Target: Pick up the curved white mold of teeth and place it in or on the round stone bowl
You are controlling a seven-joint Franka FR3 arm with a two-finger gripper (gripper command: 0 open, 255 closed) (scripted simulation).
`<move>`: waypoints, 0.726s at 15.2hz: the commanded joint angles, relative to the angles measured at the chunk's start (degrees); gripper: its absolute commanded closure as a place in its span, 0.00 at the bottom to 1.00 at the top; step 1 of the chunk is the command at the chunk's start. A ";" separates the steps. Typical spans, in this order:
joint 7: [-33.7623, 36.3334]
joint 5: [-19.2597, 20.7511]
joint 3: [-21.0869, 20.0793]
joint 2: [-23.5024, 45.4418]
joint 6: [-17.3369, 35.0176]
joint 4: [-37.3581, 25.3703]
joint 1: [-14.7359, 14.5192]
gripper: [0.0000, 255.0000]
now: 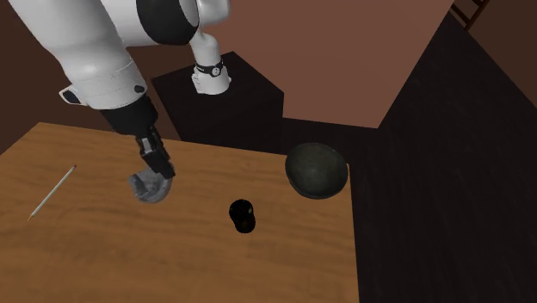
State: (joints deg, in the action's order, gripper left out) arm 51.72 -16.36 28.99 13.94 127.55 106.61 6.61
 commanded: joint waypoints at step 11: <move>17.63 5.37 -4.44 -2.26 2.98 2.75 -10.82 1.00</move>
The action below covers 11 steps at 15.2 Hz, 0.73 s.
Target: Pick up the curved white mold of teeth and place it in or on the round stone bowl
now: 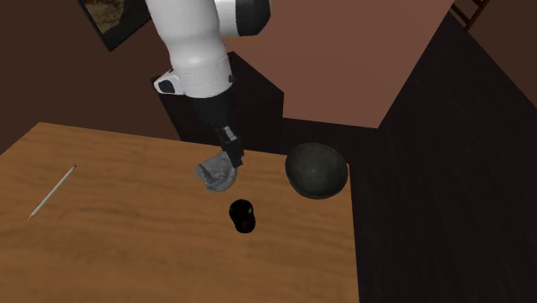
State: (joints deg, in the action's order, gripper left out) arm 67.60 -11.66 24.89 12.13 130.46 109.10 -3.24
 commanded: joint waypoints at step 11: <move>16.41 3.21 -4.61 4.13 -1.20 -6.37 -9.29 1.00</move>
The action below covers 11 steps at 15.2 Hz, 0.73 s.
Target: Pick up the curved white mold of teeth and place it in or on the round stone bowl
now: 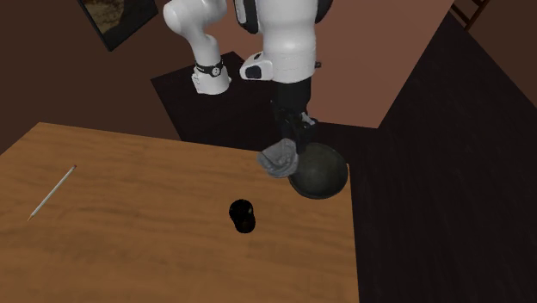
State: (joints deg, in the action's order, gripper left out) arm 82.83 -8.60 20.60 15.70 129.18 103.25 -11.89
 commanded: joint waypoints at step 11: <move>9.57 0.44 -2.98 8.09 -0.45 -8.61 -5.33 1.00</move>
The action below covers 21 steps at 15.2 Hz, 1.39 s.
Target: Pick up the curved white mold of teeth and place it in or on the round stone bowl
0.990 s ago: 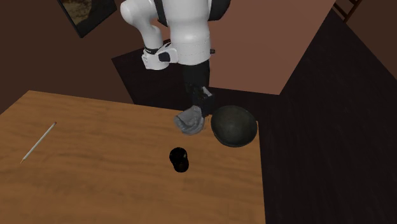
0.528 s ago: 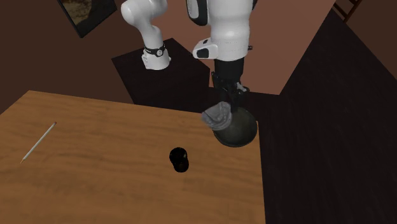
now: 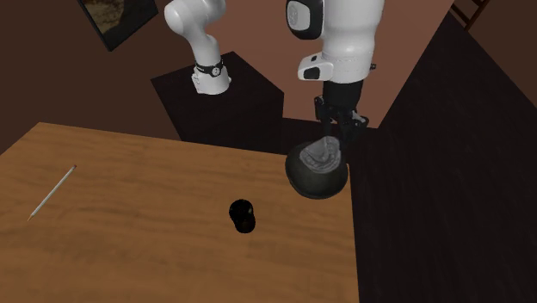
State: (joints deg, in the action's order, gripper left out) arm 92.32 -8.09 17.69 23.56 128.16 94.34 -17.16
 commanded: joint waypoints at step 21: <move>-0.86 -1.55 -0.88 3.58 7.07 3.58 0.38 0.00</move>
State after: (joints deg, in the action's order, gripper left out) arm 91.46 -9.64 16.81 27.14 135.23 97.92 -16.78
